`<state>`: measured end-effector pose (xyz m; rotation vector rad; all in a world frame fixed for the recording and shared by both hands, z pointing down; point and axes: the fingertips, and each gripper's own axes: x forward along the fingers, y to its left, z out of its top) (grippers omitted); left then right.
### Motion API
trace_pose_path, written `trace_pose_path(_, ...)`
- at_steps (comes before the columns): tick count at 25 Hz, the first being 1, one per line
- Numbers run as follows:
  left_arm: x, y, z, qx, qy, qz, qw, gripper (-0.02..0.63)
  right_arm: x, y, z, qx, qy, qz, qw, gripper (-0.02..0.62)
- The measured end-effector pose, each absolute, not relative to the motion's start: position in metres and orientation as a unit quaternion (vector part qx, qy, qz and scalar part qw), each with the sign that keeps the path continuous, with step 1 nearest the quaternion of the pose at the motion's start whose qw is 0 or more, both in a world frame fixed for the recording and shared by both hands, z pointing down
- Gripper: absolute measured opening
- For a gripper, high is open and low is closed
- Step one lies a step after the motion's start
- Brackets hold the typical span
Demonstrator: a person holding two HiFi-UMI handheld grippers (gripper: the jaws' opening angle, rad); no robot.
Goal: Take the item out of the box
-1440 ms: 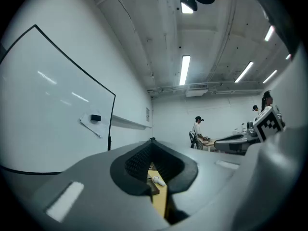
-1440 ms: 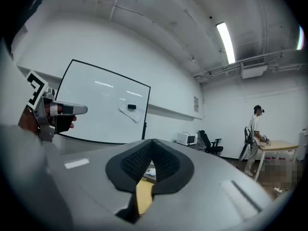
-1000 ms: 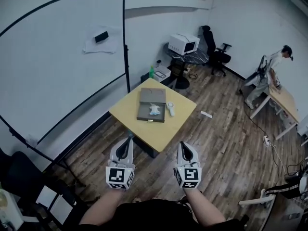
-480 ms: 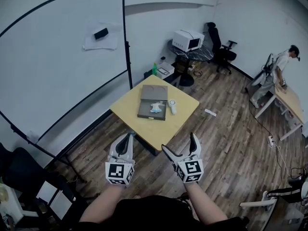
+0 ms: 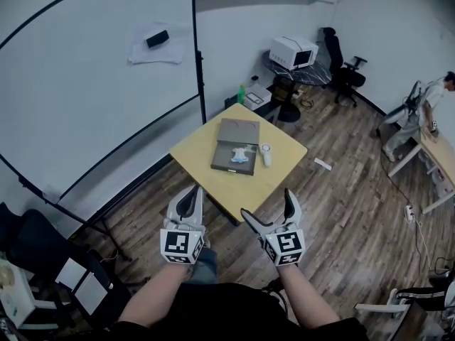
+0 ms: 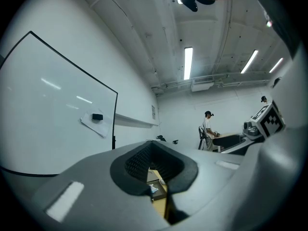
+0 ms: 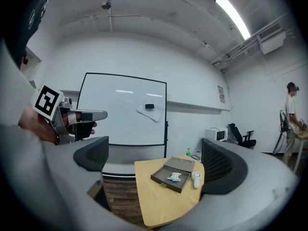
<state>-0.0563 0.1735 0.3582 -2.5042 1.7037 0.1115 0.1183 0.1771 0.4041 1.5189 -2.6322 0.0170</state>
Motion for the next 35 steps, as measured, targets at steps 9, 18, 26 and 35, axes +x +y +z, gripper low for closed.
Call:
trace_pose_path(9,-0.075,0.067,0.374,-0.828,0.558,0.046,0.042,0.000,0.110,0.082,0.414,0.508,-0.860,0.015,0.051,0.598)
trace_pose_path(18,-0.083,-0.081,0.386,-0.846,0.531,0.035,0.028,0.000,0.088,-0.045,0.420,0.531,-0.845,0.023,0.061,0.598)
trace_pose_path(26,-0.081,-0.190,0.394,-0.864,0.503,0.038,0.011,0.000,0.073,-0.131,0.419,0.544,-0.836,0.025,0.065,0.598)
trace_pose_path(35,-0.060,-0.241,0.400,-0.875,0.483,0.045,0.009,0.000,0.087,-0.186,0.415,0.552,-0.831,0.013,0.063,0.597)
